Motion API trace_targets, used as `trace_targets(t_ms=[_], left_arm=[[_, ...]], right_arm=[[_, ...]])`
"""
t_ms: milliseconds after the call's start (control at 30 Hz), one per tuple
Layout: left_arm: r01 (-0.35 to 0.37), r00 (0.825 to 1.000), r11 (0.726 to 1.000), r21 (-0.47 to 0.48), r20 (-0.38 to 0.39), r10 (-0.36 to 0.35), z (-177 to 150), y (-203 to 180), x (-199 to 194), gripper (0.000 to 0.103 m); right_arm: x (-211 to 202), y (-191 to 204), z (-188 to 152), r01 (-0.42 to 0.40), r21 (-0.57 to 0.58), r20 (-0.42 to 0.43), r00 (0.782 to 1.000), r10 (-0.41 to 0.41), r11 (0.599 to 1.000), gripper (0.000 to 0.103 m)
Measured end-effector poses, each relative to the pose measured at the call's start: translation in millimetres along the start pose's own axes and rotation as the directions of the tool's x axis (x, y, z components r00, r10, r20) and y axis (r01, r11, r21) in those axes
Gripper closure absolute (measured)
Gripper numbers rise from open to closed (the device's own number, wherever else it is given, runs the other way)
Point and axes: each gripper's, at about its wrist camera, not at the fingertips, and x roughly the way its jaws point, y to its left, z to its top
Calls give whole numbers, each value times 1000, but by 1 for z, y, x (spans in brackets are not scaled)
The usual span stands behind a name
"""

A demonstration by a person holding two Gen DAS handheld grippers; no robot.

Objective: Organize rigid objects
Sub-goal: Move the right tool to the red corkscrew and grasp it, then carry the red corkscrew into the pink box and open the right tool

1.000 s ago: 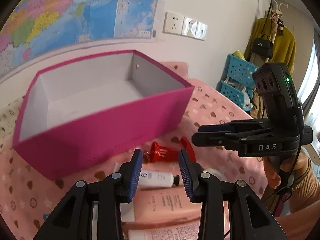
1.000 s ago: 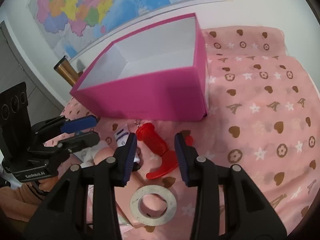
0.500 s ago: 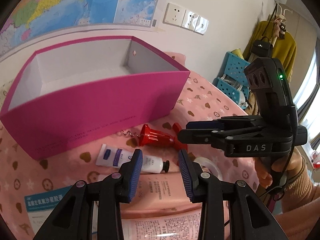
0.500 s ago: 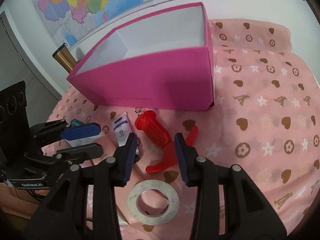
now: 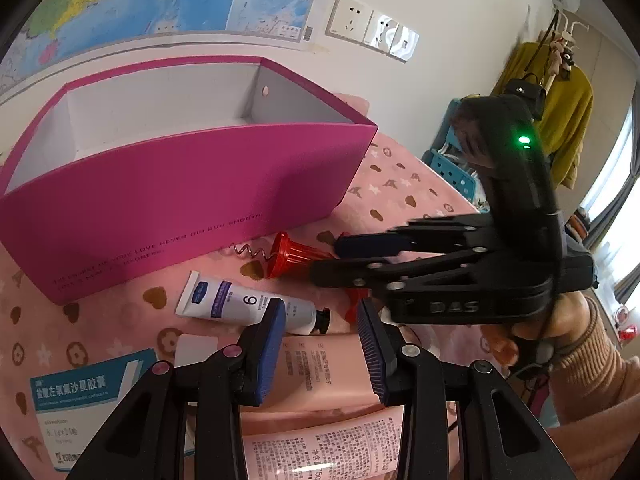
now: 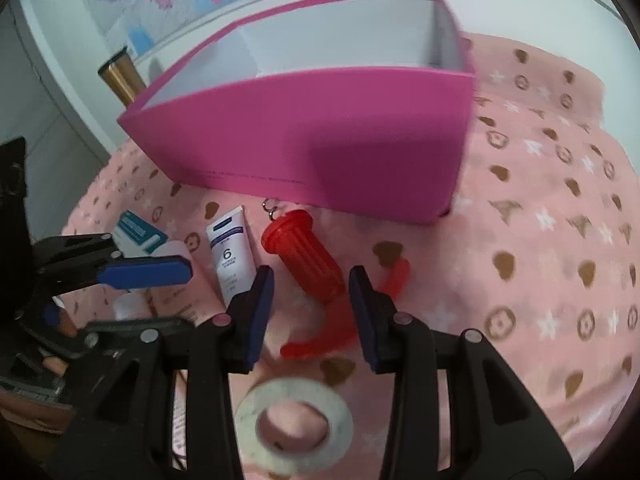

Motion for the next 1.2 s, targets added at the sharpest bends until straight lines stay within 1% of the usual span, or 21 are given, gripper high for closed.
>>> trace_targets(t_ms=[67, 200, 300, 333, 433, 467, 533, 633, 733, 833, 1100, 1200], left_arm=[[-17, 1000, 1000, -4, -3, 17, -1, 2, 1, 66], [-10, 1000, 999, -34, -5, 10, -2, 10, -1, 66], [-17, 1000, 999, -43, -5, 17, -1, 13, -1, 66], [-14, 1000, 999, -47, -5, 14, -1, 14, -1, 66], [-3, 1000, 999, -54, -3, 3, -2, 15, -2, 66], [-4, 1000, 999, -52, -1, 4, -1, 15, -3, 66], [-3, 1000, 999, -50, -1, 3, -1, 14, -2, 66], [7, 1000, 999, -46, 2, -7, 0, 12, -1, 66], [19, 1000, 999, -39, 5, -19, 1, 10, -1, 66], [29, 1000, 999, -26, 9, -29, 3, 5, 0, 66], [43, 999, 999, -2, 28, -43, 12, -5, 1, 65], [48, 998, 999, 0, 38, -48, 15, -7, -1, 65]], right_arm=[[8, 2, 4, 9, -24, -22, 1000, -9, 1000, 62], [18, 4, 9, 13, -69, -52, 999, -16, 998, 62], [23, 6, 11, 11, -99, -59, 998, -17, 995, 62], [25, 5, 11, 11, -104, -61, 998, -17, 995, 63], [27, 7, 12, 6, -113, -56, 998, -13, 994, 71], [26, 9, 12, -1, -123, -48, 999, -5, 992, 74], [21, 11, 10, 12, -137, -30, 999, -16, 991, 74], [10, 10, 9, 10, -128, -4, 1000, -10, 992, 75], [-9, 8, 7, -10, -111, 37, 999, 14, 994, 76], [-27, 11, 5, -7, -110, 74, 997, 15, 994, 76], [-70, 15, 13, -40, -81, 180, 982, 54, 996, 76], [-85, 16, 21, -65, -69, 226, 971, 79, 995, 76]])
